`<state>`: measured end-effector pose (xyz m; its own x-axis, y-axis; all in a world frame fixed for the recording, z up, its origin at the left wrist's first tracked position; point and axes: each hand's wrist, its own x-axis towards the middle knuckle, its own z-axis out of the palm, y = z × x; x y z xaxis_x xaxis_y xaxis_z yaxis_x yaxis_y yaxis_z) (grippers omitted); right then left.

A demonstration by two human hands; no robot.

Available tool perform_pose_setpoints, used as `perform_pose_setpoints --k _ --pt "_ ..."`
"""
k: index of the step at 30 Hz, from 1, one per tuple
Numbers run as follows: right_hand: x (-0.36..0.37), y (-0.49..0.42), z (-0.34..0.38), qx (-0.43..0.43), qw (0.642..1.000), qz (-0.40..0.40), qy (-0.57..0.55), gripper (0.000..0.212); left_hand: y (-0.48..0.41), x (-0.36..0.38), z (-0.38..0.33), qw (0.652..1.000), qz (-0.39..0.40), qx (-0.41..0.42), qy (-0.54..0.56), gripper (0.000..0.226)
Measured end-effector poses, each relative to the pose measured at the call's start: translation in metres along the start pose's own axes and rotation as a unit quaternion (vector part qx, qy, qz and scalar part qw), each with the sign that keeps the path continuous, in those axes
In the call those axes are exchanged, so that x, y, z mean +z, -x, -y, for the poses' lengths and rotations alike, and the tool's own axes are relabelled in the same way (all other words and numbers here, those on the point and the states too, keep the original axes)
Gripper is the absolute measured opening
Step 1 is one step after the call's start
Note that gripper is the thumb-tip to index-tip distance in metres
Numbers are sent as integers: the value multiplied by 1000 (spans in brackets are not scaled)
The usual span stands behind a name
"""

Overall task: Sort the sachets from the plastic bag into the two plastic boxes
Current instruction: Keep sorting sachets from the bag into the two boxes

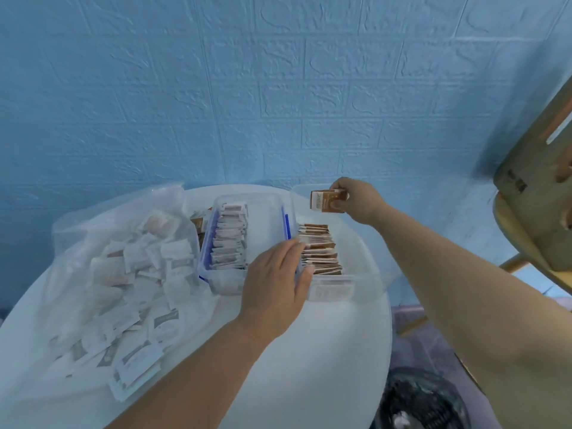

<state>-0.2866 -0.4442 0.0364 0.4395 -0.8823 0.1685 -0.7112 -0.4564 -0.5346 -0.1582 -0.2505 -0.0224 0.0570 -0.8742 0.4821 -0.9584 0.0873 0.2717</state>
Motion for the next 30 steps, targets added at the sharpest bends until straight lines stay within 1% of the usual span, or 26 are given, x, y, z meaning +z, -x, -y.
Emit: perform_pose_setpoints --k 5,8,12,16,18,22,25,27,30 --pt "22 -19 8 18 997 74 9 22 1 1 0 1000 7 -8 -3 64" --pt "35 -20 6 28 992 125 9 22 1 3 1 1000 4 -7 -1 64" --pt "37 -20 2 46 984 166 -42 19 1 3 -1 1000 2 -12 -6 65" --pt "27 -17 1 88 970 200 -102 23 2 3 -1 1000 6 -14 -12 65" --pt "24 -15 -1 103 965 213 -111 25 2 2 -1 1000 10 -12 -13 64" --pt "27 -13 0 78 972 213 -68 24 2 0 -2 999 23 -17 -15 63" --pt "31 -13 2 74 972 212 -71 21 3 -1 -2 999 38 -19 -17 62" --pt "31 -12 4 65 974 209 -52 24 2 -2 -1 999 45 -18 -13 59" --pt "27 -8 11 31 984 176 -11 30 2 -7 0 997 63 -21 48 62"
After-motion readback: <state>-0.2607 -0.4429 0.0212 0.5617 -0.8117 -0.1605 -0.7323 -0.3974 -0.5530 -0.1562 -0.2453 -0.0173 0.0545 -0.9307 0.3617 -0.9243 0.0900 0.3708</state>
